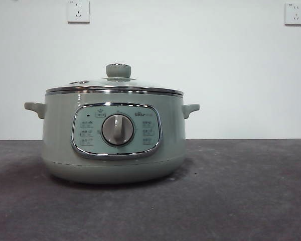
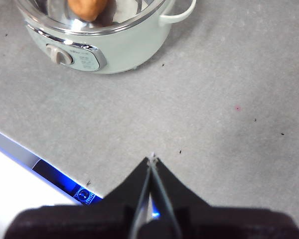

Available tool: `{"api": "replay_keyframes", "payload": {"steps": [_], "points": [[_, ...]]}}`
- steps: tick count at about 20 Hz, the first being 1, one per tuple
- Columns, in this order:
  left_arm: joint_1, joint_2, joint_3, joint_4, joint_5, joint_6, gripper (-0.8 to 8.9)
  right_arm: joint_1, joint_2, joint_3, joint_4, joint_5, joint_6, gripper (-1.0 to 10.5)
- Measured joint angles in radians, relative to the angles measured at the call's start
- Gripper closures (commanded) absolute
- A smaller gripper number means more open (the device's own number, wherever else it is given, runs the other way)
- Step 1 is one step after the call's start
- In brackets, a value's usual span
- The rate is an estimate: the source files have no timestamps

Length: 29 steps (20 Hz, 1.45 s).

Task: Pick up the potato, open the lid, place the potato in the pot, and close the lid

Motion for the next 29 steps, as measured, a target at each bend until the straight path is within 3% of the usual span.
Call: {"api": "replay_keyframes", "payload": {"steps": [4,6,9,14,18,20,29], "points": [[0.103,-0.351,-0.506,0.433,-0.003,-0.014,8.16,0.000,0.000,0.000,0.000,0.000,0.000,9.5],[0.131,-0.502,-0.680,0.504,-0.005,-0.015,8.16,0.000,0.000,0.000,0.000,0.000,0.000,9.5],[0.161,-0.629,-0.817,0.495,-0.005,-0.023,8.16,0.000,0.000,0.000,0.000,0.000,0.000,9.5],[0.189,-0.726,-0.884,0.505,-0.068,-0.039,8.16,0.000,0.000,0.000,0.000,0.000,0.000,9.5],[0.204,-0.791,-0.888,0.398,-0.163,-0.060,8.16,0.000,0.000,0.000,0.000,0.000,0.000,9.5],[0.214,-0.828,-0.888,0.314,-0.170,-0.065,8.16,0.000,0.001,0.000,0.000,0.000,0.000,9.5],[0.217,-0.826,-0.888,0.307,-0.151,-0.093,8.16,0.000,0.002,0.000,0.000,0.000,0.000,9.5]]}}
